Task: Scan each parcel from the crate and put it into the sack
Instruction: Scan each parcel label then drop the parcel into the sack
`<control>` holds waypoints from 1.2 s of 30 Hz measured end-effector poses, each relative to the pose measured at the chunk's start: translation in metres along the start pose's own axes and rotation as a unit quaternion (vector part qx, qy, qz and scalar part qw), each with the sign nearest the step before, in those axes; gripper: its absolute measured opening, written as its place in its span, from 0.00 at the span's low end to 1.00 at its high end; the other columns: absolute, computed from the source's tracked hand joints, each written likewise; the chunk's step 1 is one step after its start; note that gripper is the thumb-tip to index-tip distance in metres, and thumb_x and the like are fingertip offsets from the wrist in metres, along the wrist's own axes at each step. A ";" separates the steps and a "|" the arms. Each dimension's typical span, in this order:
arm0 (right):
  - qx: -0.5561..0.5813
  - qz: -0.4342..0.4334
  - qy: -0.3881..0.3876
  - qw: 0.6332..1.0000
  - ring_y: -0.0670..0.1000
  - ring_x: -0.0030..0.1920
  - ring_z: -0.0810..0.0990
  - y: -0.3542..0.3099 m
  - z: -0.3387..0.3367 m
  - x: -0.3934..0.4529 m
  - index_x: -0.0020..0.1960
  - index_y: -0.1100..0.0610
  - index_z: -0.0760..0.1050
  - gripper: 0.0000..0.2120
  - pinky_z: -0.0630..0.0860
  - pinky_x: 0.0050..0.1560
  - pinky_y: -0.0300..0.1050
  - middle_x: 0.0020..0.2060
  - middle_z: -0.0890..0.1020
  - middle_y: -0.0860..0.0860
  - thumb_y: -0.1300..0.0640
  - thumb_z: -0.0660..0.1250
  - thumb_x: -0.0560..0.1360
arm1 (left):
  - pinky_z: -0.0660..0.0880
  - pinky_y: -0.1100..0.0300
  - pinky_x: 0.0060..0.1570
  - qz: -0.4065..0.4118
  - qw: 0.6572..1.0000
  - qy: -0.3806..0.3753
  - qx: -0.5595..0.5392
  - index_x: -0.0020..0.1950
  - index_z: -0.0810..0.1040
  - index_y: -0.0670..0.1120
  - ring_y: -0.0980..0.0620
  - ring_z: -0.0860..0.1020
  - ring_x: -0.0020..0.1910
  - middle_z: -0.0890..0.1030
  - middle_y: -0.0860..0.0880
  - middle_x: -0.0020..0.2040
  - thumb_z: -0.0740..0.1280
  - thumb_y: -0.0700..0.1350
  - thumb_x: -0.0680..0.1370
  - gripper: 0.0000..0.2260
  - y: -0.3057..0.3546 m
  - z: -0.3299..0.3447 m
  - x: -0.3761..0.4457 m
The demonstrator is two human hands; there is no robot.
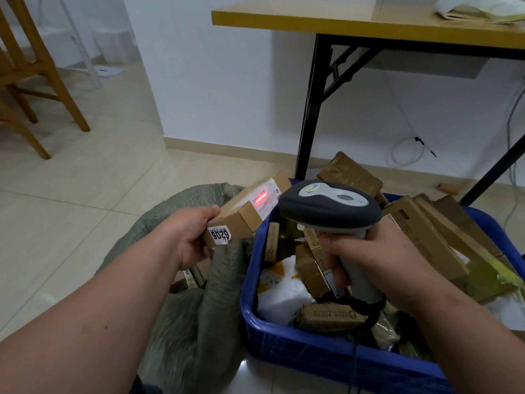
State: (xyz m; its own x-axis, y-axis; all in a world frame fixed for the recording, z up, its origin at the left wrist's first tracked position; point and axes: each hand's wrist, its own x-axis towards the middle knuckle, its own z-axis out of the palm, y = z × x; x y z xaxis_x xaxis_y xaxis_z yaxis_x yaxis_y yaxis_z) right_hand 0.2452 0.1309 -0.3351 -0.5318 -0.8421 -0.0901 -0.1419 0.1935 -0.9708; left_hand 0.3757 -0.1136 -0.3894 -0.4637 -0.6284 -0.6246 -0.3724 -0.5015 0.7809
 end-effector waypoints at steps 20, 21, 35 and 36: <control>-0.050 0.052 -0.003 0.997 0.53 0.30 0.81 0.021 0.050 0.058 0.41 0.57 0.80 0.06 0.79 0.33 0.44 0.32 0.83 0.56 0.54 0.72 0.73 | 0.76 0.55 0.32 -0.063 0.974 0.177 0.128 0.53 0.75 0.40 0.43 0.78 0.40 0.79 0.36 0.51 0.60 0.39 0.81 0.05 -0.057 -0.101 0.079; -0.054 0.051 -0.004 0.997 0.53 0.30 0.81 0.022 0.051 0.062 0.40 0.57 0.80 0.07 0.79 0.32 0.41 0.31 0.83 0.55 0.54 0.72 0.73 | 0.78 0.54 0.34 -0.052 0.978 0.163 0.121 0.58 0.74 0.40 0.42 0.78 0.43 0.79 0.36 0.54 0.61 0.38 0.81 0.07 -0.056 -0.099 0.083; -0.070 0.085 0.075 0.991 0.53 0.31 0.83 0.023 0.035 0.050 0.40 0.58 0.80 0.10 0.79 0.37 0.51 0.31 0.83 0.54 0.51 0.72 0.73 | 0.73 0.47 0.64 0.127 0.947 0.056 0.291 0.73 0.70 0.48 0.48 0.74 0.64 0.75 0.48 0.68 0.66 0.49 0.80 0.21 -0.032 -0.055 0.058; -0.076 0.088 0.083 0.990 0.52 0.31 0.83 0.023 0.031 0.047 0.40 0.58 0.80 0.11 0.79 0.37 0.50 0.31 0.84 0.54 0.50 0.72 0.73 | 0.73 0.48 0.64 0.137 0.944 0.035 0.299 0.72 0.71 0.48 0.49 0.74 0.62 0.76 0.49 0.67 0.66 0.50 0.80 0.21 -0.030 -0.049 0.053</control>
State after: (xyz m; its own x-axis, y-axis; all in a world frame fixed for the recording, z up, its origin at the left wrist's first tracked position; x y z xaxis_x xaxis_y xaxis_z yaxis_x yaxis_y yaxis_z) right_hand 0.2434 0.0803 -0.3683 -0.6877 -0.6966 -0.2046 -0.1522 0.4139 -0.8975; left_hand 0.4018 -0.1605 -0.4458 -0.5624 -0.7334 -0.3819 -0.6433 0.0979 0.7593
